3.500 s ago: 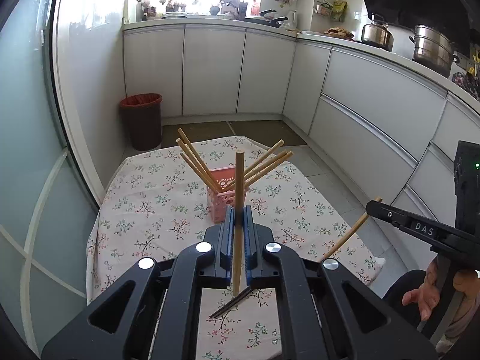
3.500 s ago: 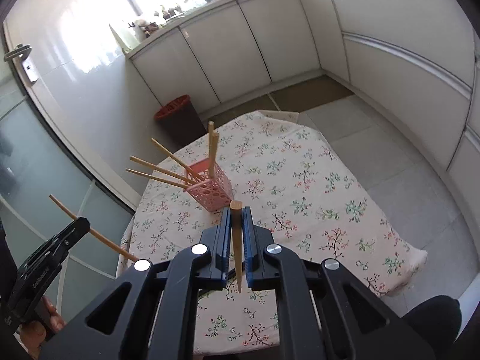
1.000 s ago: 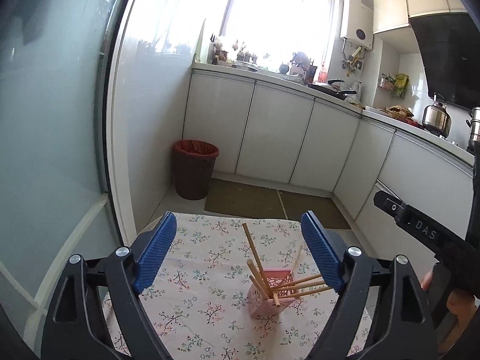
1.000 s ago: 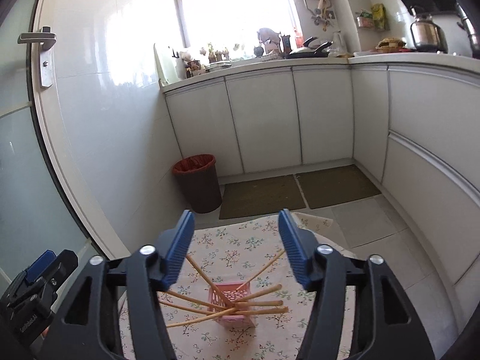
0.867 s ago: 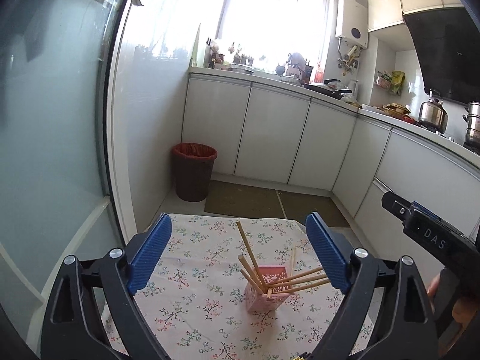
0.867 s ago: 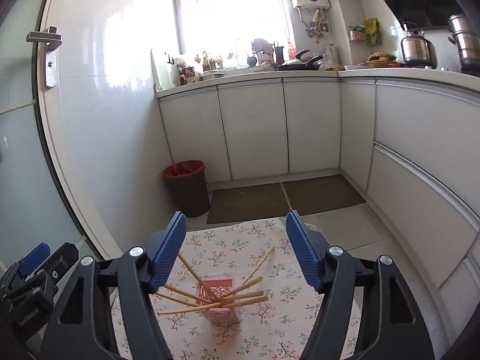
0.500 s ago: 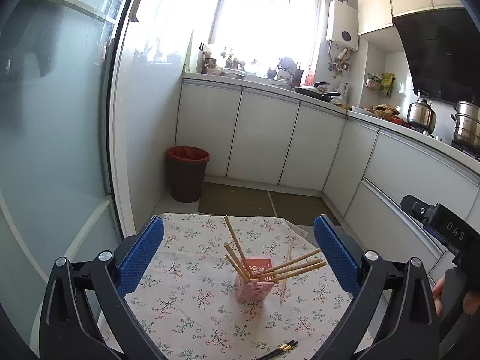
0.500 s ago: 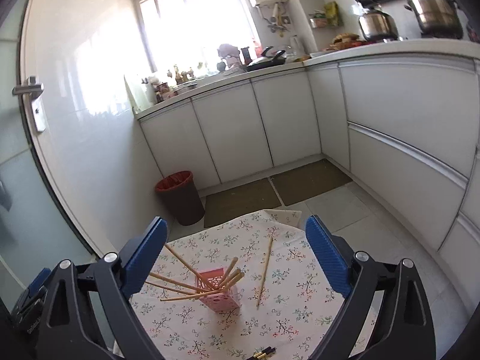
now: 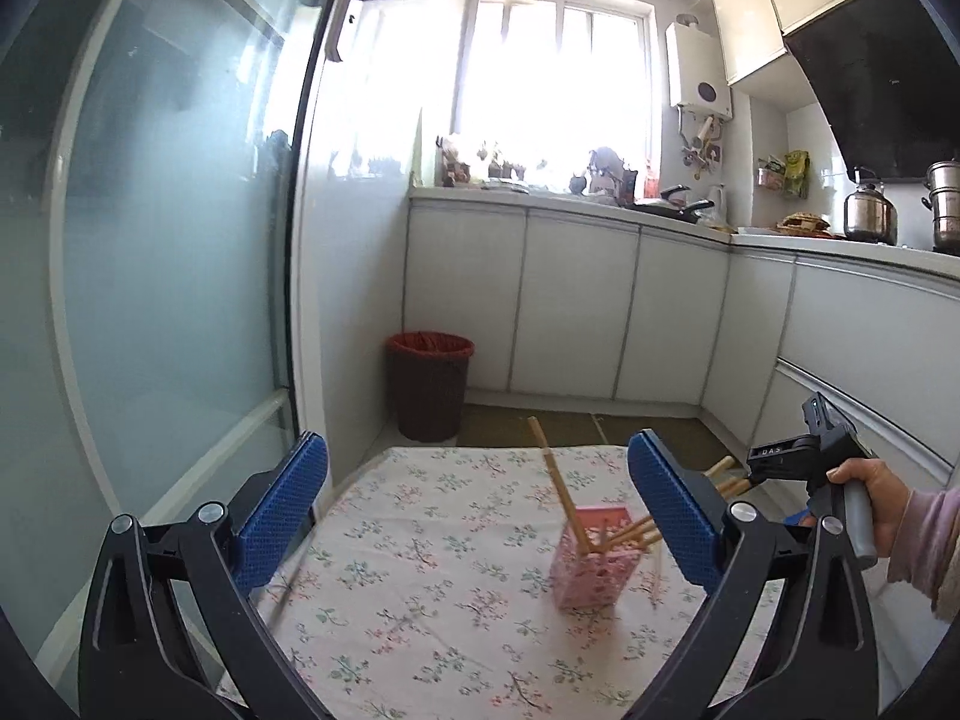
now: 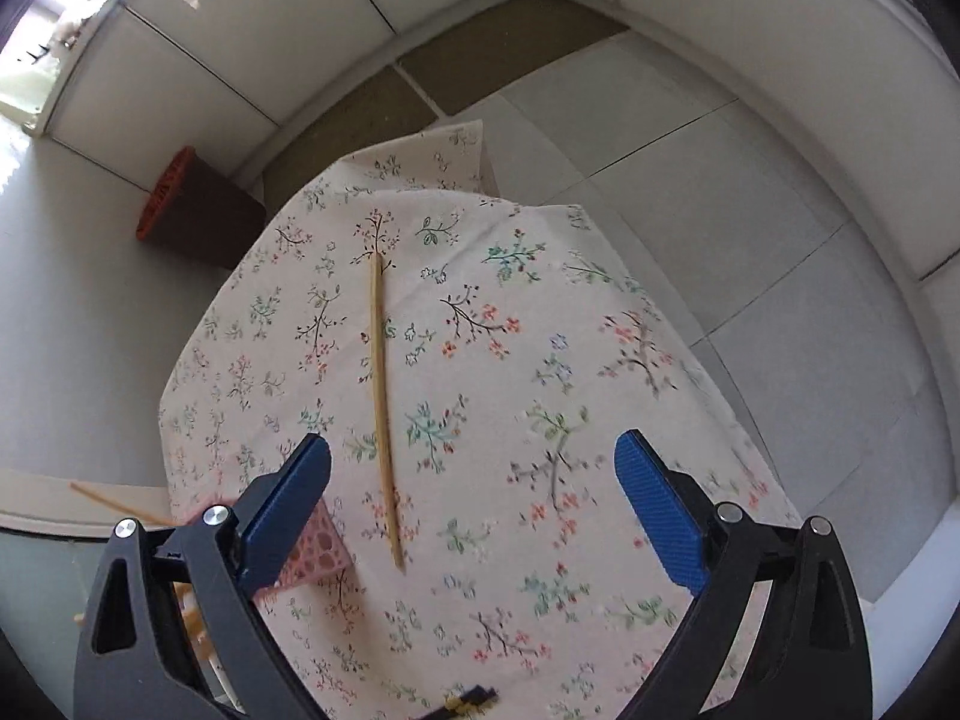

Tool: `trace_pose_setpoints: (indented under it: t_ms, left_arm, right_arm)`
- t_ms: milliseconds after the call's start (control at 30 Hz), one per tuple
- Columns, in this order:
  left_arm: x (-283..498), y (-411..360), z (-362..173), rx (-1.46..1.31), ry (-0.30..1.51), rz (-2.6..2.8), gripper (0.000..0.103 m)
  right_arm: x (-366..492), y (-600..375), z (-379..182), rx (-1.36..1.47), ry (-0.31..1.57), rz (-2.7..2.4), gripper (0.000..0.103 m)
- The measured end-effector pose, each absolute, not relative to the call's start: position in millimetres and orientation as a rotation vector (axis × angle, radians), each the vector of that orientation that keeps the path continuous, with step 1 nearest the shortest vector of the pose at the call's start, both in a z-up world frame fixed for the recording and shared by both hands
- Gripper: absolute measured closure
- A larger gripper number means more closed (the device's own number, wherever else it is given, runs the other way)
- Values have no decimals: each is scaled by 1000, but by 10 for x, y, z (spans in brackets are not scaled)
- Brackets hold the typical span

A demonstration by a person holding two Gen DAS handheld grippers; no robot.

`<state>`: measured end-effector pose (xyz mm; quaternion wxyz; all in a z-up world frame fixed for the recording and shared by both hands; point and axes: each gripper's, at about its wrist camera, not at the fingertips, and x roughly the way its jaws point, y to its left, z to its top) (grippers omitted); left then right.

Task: Organize utensils
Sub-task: 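Raise the open left tool while the right tool moves to a lone wooden chopstick, then close the right tool on the wooden chopstick and lift it upright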

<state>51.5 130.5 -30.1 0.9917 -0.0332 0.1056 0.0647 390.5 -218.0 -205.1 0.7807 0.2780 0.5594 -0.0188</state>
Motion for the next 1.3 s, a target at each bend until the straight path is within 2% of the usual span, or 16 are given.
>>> trace_pose_setpoints:
  t_ms: [233,300,400,467,500,533,567,667,833,1300]
  left_arm:
    - [741,1542,-530,-54,246,151,7]
    - [786,1596,-537,-79,260,145,7]
    - [832,1636,-549,-98,280,141,7]
    - [862,1645,-595,-102,305,143,7]
    - [879,1653,-617,-104,320,146,7]
    - [899,1666,-636,-109,334,151,7]
    - [910,1680,-648,-117,344,156,7]
    - [918,1697,-649,-126,354,162,7]
    - [895,1625,-601,-105,354,153,7]
    - [550,1597,-357,-128,256,128,7]
  right_arm:
    - [4958,-1639,-2457,517,1297,42,11]
    - [5159,-1507,-2563,488,1329,50,14]
    - [5328,-1337,-2676,432,1379,77,34]
    - [5400,-1235,-2776,366,1405,65,58]
    - [5414,-1201,-2766,327,1383,45,60]
    - [5425,-1173,-2744,307,1357,43,75]
    - [5431,-1167,-2745,294,1354,40,94]
    - [5398,-1245,-2727,321,1322,30,96]
    - [5109,-1455,-2337,368,1132,66,96]
    - [3129,-1948,-234,342,480,63,96]
